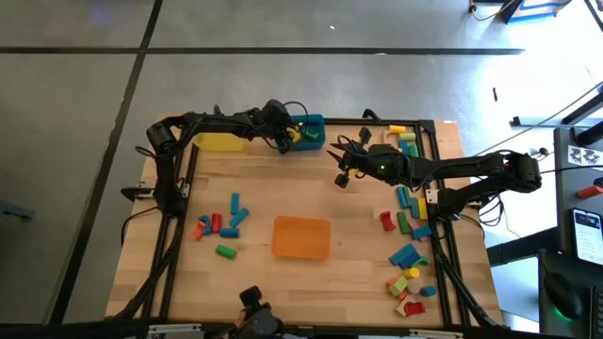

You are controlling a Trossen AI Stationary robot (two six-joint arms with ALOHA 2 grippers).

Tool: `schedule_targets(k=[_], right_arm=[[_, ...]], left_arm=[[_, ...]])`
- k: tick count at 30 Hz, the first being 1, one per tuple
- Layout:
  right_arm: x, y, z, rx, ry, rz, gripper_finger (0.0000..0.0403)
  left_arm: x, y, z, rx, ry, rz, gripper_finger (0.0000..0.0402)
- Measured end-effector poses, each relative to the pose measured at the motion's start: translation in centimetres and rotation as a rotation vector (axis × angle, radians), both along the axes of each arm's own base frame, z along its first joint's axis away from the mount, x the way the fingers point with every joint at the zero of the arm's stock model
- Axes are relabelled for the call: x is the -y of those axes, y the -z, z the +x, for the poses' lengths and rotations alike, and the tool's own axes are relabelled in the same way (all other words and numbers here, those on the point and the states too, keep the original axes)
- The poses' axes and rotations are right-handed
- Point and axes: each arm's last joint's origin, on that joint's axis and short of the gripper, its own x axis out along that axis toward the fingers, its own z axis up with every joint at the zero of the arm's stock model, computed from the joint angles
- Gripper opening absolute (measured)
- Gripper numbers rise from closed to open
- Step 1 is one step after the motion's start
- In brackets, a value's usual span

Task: Sort blocks by size
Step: Put the yellow arch block into the blue bin, then put the orange arch block into the blue bin

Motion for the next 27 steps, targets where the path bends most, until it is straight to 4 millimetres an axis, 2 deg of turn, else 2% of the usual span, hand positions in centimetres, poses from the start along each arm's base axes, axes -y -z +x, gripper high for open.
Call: schedule_targets(k=[7,15,21,27], right_arm=[[0.0,0.0,0.0,-0.002,0.000,0.000,0.0099],[0.0,0.1,0.0,-0.007,0.000,0.001,0.0099],[0.0,0.1,0.0,-0.010,0.000,0.001,0.0099],[0.0,0.1,0.0,-0.011,0.001,0.001,0.0099]], left_arm=[[0.0,-0.1,0.1,-0.004,0.015,0.010,0.0054],[0.3,-0.7,-0.2,-0.028,0.026,0.004,0.0146],[2.1,-5.0,-1.2,-0.007,0.062,0.037,0.0167],[6.1,-10.5,-2.8,0.028,0.135,0.063,0.0168]])
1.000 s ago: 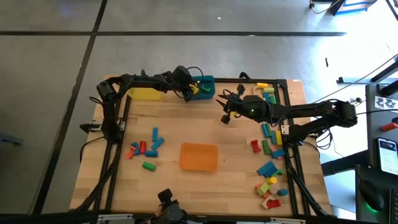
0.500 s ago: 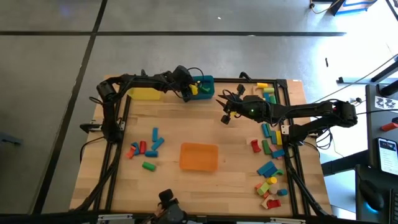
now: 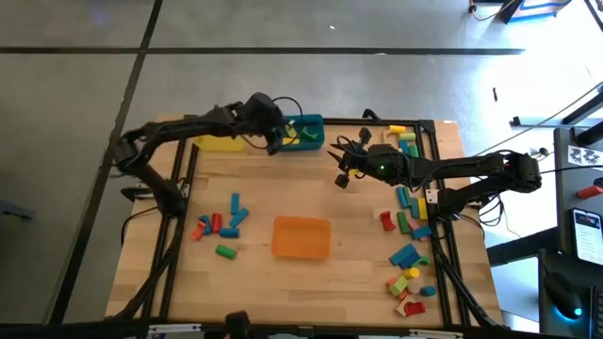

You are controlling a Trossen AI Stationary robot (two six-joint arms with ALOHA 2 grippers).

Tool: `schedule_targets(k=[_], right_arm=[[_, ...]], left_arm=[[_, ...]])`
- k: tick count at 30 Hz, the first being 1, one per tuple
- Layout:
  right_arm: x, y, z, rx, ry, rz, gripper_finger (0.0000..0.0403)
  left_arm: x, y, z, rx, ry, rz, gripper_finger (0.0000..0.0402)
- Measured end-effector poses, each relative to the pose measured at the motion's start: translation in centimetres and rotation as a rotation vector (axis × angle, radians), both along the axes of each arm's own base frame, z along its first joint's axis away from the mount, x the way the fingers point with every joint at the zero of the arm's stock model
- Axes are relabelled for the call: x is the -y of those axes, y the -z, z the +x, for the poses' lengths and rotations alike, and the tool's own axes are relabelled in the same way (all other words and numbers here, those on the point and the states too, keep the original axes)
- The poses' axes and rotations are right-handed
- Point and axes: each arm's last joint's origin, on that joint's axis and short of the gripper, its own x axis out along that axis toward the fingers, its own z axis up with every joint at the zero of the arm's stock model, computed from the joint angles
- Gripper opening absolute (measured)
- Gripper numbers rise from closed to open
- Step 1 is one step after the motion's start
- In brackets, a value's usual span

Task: Sort blocks by size
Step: Put the orange arch block into the blue bin

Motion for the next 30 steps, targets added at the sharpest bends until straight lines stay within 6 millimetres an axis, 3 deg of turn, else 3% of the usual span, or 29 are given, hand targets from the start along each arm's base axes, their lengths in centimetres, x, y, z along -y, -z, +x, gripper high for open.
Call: schedule_targets(k=[3,9,18,30], right_arm=[[0.0,0.0,0.0,0.000,0.000,0.000,0.0099],[0.0,0.0,0.0,-0.003,0.000,0.000,0.0099],[0.0,0.1,0.0,-0.006,0.000,0.001,0.0099],[0.0,0.1,0.0,0.002,0.005,0.018,0.0099]], left_arm=[[2.5,-1.4,-0.8,-0.028,0.051,-0.024,0.0168],[7.2,-2.1,-2.3,-0.167,0.116,-0.144,0.0168],[13.1,-1.4,-3.5,-0.374,0.122,-0.305,0.0168],[18.5,0.6,-6.6,-0.658,-0.072,-0.477,0.0168]])
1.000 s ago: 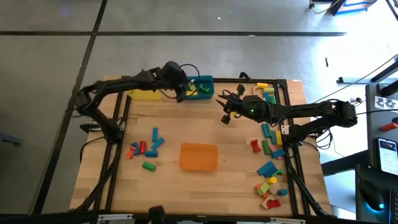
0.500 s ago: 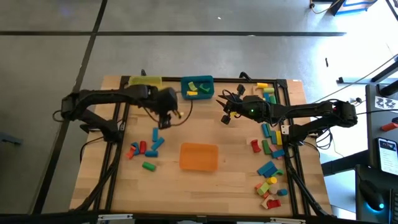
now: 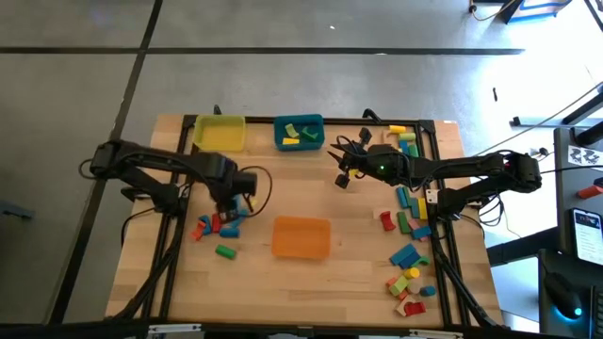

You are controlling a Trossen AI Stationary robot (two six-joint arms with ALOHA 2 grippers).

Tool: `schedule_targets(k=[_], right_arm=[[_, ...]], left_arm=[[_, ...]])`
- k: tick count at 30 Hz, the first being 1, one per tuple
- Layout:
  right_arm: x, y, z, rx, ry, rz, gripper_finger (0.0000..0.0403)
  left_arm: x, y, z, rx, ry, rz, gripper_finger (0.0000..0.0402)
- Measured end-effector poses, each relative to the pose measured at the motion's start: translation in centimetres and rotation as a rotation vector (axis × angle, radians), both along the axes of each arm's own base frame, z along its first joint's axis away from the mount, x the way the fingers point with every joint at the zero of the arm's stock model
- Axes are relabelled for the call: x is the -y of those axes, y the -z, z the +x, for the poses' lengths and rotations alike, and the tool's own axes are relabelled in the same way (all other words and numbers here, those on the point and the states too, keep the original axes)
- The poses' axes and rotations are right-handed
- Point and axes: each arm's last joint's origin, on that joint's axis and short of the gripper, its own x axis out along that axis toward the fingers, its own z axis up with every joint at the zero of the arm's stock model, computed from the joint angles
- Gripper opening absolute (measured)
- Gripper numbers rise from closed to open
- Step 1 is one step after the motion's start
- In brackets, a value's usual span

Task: Sort blocks by size
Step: Put the orange arch block into the blue bin

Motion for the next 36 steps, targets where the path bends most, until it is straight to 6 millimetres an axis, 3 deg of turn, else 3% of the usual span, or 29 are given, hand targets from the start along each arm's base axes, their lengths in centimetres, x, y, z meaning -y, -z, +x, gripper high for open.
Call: schedule_targets(k=[9,21,30,36], right_arm=[[0.0,0.1,0.0,-0.006,0.000,0.003,0.0099],[0.0,0.1,0.0,-0.006,0.001,0.003,0.0099],[0.0,0.1,0.0,-0.006,0.000,0.003,0.0099],[0.0,0.1,0.0,-0.006,0.000,0.003,0.0099]], left_arm=[[4.4,2.2,-2.3,-0.159,0.083,-0.087,0.0168],[8.8,3.8,-4.5,-0.189,0.316,-0.086,0.0168],[10.3,5.9,-6.2,-0.199,0.429,-0.073,0.0168],[10.4,7.5,-7.1,-0.202,0.387,-0.056,0.0168]])
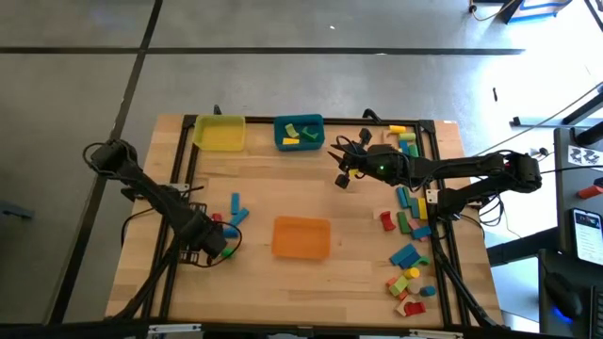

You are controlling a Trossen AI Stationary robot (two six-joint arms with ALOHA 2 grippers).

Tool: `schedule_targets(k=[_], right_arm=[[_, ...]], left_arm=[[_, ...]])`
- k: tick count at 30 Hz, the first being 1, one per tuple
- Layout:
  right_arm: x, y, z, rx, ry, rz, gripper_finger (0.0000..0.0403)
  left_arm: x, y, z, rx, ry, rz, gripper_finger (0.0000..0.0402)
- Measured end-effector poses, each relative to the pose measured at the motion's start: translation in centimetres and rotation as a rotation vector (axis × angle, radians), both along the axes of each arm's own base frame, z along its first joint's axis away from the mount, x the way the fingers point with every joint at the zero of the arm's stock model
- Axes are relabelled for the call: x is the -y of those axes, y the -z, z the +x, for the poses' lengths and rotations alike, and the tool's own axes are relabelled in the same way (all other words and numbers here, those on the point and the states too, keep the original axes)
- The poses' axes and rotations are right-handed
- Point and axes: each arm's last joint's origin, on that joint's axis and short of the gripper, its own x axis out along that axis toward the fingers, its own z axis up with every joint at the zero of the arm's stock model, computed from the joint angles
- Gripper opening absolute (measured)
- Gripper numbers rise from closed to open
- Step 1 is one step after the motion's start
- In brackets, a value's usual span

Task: Sort blocks by size
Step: Put the orange arch block into the blue bin

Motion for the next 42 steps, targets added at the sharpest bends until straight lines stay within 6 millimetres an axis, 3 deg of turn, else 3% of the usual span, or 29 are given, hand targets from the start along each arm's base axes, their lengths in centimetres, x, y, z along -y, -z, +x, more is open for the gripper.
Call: schedule_targets(k=[10,20,33,42], right_arm=[[0.0,0.0,0.0,0.000,0.000,0.000,0.0099],[0.0,0.0,0.0,0.000,0.000,0.000,0.0099],[0.0,0.0,0.0,0.000,0.000,0.000,0.0099],[0.0,0.0,0.0,-0.001,0.000,0.000,0.0099]], left_arm=[[-0.3,2.4,-1.5,-0.028,-0.013,0.023,0.0168],[-0.3,3.5,-1.5,0.021,0.023,-0.010,0.0166],[-0.5,3.6,-1.8,0.003,0.002,0.001,0.0053],[-0.2,2.4,-1.4,-0.038,0.015,-0.007,0.0038]])
